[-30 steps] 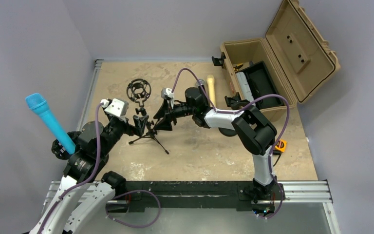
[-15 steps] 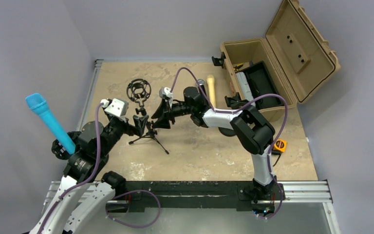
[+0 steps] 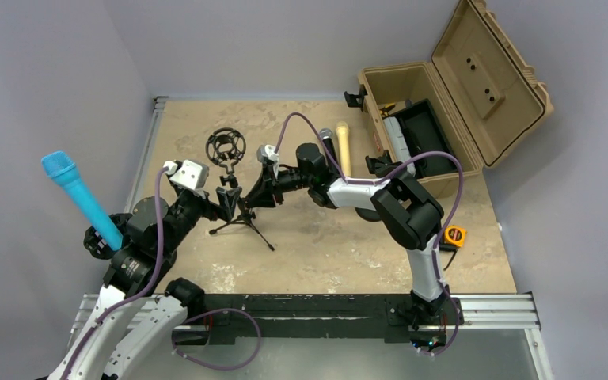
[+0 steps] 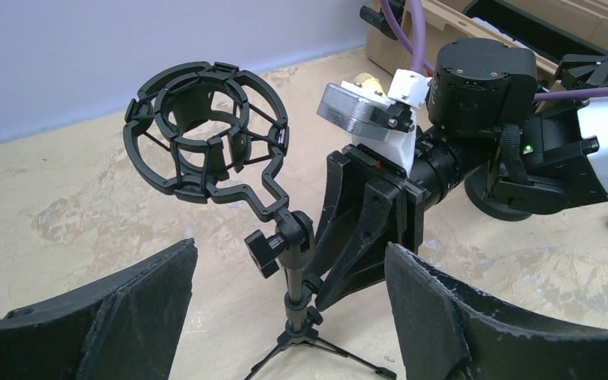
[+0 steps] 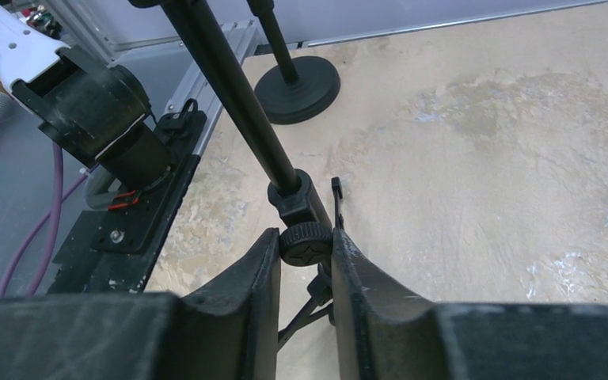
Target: Remove the microphone from the stand
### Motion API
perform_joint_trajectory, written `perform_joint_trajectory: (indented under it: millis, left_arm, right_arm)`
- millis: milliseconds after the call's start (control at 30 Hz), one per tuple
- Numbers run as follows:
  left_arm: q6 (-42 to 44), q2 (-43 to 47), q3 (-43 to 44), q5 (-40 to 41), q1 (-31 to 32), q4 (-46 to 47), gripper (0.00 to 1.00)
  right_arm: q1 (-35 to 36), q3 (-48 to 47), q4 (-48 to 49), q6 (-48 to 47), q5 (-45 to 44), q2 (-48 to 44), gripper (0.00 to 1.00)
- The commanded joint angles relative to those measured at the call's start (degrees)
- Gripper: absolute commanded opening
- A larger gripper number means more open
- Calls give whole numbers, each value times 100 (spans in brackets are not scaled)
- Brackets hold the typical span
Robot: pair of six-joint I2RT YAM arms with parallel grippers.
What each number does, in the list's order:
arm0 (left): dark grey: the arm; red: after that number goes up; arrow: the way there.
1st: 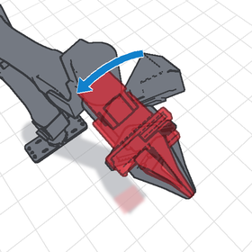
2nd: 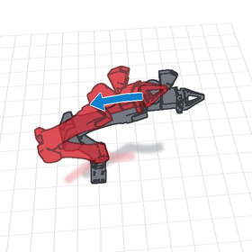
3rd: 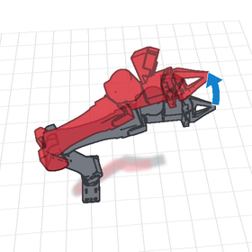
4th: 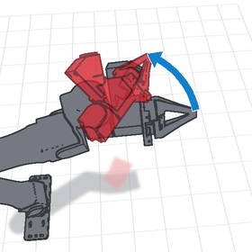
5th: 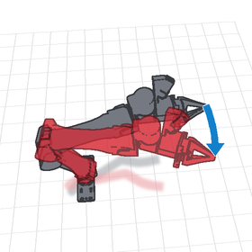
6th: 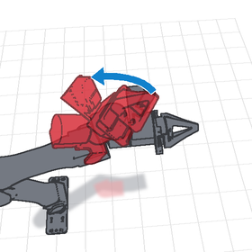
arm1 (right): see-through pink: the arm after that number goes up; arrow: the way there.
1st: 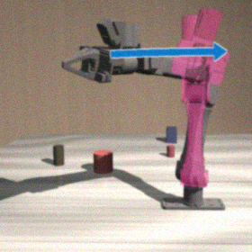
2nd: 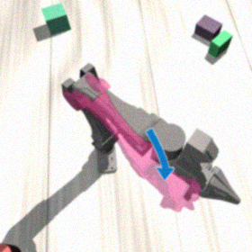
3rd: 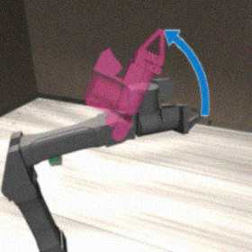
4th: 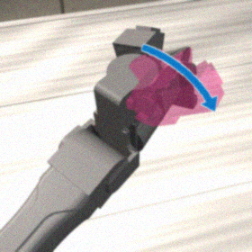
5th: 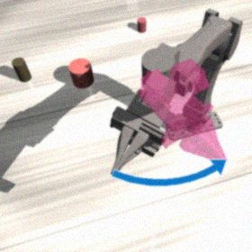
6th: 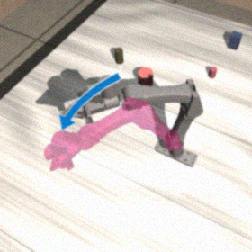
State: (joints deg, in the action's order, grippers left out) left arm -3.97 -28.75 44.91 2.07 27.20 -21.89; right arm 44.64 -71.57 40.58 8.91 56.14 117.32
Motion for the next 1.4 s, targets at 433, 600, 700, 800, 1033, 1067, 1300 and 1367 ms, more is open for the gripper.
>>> perform_joint_trajectory:
  millis: [433,600,700,800,1033,1067,1300,1367]
  left_arm:
    - [-113,93,203,-10,48,226,85]
    - [-113,142,203,38,44,221,86]
    - [-113,174,207,93,40,209,85]
    - [-104,207,204,180,42,209,85]
    - [-640,90,258,990,34,240,95]
    - [-795,-35,394,982,15,147,96]
    - [-1237,-1083,1436,464,-217,-661,92]
    - [-1218,-1170,1478,216,-250,-622,89]
  right_arm:
    - [207,1161,1461,-100,-2141,-862,0]
    - [501,1286,1205,-485,-3404,-1066,0]
    - [745,1315,1084,-671,-4122,-1120,0]
    - [986,1358,1006,-818,-4763,-1140,0]
    - [1187,1377,977,-857,-5127,-1067,0]
    - [1187,1382,997,-851,-5102,-1055,0]
    - [1187,1264,900,-831,-4738,-831,0]
    - [1187,1219,872,-810,-4651,-766,0]
